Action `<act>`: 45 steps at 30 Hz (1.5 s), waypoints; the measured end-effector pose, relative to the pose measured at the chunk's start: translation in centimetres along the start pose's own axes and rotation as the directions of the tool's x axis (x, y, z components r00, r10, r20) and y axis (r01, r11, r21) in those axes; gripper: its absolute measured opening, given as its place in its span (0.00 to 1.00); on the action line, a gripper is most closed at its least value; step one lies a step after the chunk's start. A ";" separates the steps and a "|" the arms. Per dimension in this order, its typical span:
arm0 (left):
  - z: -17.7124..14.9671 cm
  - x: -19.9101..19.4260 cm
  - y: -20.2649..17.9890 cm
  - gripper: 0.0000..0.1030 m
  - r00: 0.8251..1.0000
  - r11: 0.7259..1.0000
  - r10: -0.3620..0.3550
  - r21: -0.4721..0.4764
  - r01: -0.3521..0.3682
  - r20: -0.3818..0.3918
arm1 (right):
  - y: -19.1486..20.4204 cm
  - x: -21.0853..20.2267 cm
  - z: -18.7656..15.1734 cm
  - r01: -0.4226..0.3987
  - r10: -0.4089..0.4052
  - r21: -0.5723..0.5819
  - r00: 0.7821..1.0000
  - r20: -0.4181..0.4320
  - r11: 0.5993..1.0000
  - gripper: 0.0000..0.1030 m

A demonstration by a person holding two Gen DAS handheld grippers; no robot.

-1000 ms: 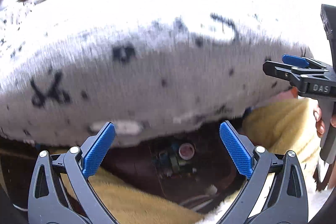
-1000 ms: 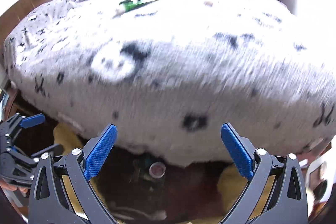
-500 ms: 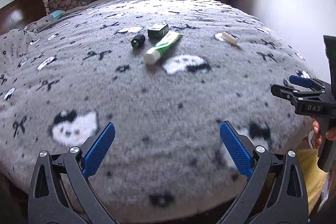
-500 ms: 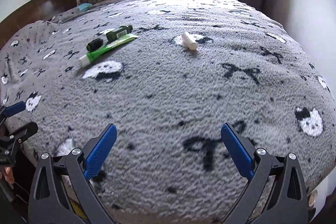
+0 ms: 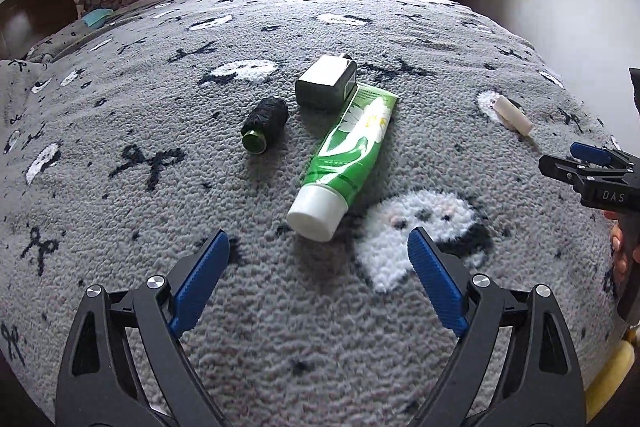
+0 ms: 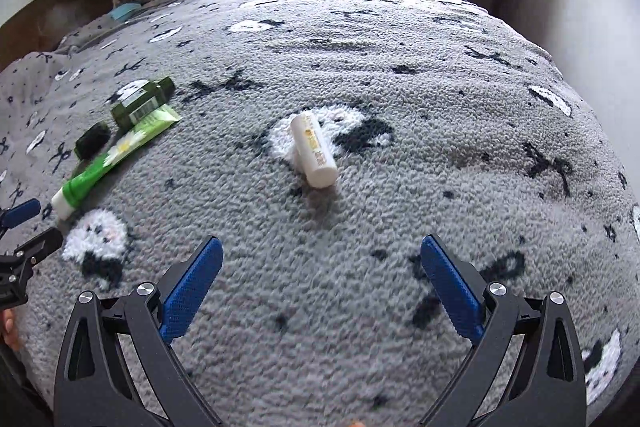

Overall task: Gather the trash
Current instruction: 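Grasp the green tube with the left tool while the right tool grasps the white lip balm, then lift both held items off the bed toward the bed edge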

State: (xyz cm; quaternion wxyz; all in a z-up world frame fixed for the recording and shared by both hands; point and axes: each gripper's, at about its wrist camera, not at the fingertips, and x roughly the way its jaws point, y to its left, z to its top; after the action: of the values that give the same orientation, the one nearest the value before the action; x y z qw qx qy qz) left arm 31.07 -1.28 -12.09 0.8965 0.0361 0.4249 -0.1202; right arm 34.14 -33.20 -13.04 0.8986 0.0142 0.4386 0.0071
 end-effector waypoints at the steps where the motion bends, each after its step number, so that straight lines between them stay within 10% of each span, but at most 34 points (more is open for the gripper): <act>1: 0.2 0.5 0.1 0.82 1.000 1.000 -0.002 -0.001 0.002 -0.003 | -0.1 0.6 0.6 -0.002 0.002 0.001 1.000 0.001 1.000 0.96; 12: 2.0 4.2 -0.2 0.57 0.999 0.999 -0.040 0.021 0.041 -0.035 | 0.4 5.7 4.5 -0.028 0.027 -0.019 0.999 -0.024 0.999 0.76; 20: 2.2 3.5 -1.5 0.32 0.998 0.994 -0.056 0.093 0.057 -0.019 | 0.6 5.2 4.5 -0.020 0.019 -0.046 1.000 -0.010 0.999 0.21; 45: -9.1 -14.3 -5.4 0.30 0.988 0.992 -0.079 0.111 0.064 0.133 | 5.9 -13.3 -9.2 -0.164 0.182 -0.159 0.977 0.108 0.974 0.20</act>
State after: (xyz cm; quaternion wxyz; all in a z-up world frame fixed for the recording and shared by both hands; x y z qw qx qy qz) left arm 14.19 -2.33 -6.63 0.9155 0.0601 0.3562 -0.1771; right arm 18.71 -27.48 -8.03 0.9181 -0.0145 0.3782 0.1174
